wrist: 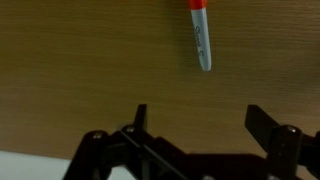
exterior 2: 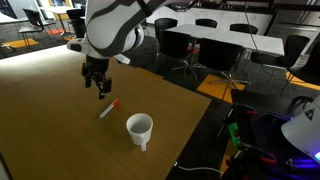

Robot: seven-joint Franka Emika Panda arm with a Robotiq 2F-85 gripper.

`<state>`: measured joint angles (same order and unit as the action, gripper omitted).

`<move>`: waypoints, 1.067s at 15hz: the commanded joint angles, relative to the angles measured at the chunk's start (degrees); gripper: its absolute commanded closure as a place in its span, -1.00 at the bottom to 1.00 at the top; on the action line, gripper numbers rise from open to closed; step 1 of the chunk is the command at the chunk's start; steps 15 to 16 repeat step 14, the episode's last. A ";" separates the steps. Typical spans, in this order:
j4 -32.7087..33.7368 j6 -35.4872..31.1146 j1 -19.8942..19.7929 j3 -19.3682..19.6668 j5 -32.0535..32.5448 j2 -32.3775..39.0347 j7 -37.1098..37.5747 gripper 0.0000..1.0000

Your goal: Take the marker from the cup and put it on the table

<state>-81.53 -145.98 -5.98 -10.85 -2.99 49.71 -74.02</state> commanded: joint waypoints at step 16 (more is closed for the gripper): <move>-23.92 0.31 -2.29 -1.89 -7.39 -26.32 -0.26 -1.00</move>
